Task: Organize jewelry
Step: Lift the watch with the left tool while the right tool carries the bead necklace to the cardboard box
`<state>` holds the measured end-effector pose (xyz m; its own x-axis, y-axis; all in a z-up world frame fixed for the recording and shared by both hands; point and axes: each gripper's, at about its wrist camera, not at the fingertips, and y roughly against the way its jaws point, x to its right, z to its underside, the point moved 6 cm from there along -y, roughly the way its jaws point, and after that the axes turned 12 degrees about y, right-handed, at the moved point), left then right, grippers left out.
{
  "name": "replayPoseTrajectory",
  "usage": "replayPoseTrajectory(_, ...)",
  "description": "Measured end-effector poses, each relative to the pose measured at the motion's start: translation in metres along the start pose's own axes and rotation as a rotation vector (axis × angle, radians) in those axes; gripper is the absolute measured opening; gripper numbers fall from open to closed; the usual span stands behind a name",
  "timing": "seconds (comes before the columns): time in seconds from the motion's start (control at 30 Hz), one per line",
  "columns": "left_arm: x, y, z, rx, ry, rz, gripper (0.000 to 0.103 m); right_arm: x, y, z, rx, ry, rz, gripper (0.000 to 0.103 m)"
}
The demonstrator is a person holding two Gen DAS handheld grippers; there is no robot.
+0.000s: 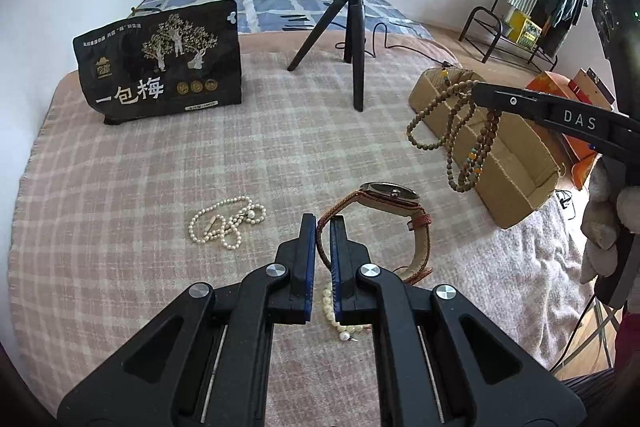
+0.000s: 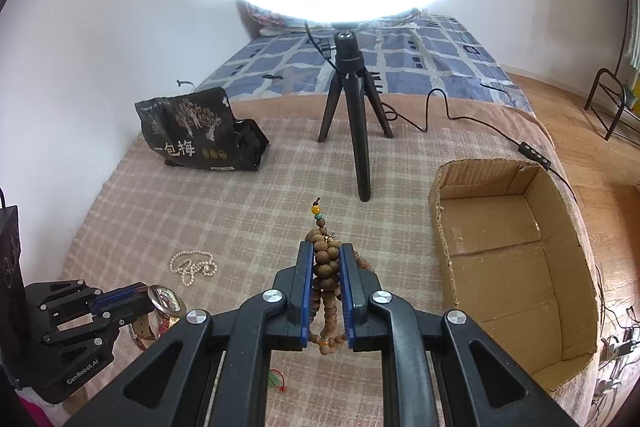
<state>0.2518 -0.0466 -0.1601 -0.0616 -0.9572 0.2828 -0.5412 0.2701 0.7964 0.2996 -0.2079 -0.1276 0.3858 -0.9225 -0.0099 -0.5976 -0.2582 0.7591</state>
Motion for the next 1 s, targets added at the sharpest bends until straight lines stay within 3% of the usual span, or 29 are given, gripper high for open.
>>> replayPoseTrajectory(0.37,0.065,0.001,-0.015,0.041,-0.043,0.086,0.005,0.058,0.049,-0.003,0.081,-0.070,0.068,0.010)
replayPoseTrajectory(0.8,0.135,-0.034,-0.030,0.030,-0.082,0.139,0.005,0.143,0.077,0.042,0.056,-0.158,0.158,0.010)
replayPoseTrajectory(1.0,0.166,-0.061,-0.040,0.027,-0.078,0.154,0.005,0.171,0.076,0.063,0.029,-0.190,0.160,0.010)
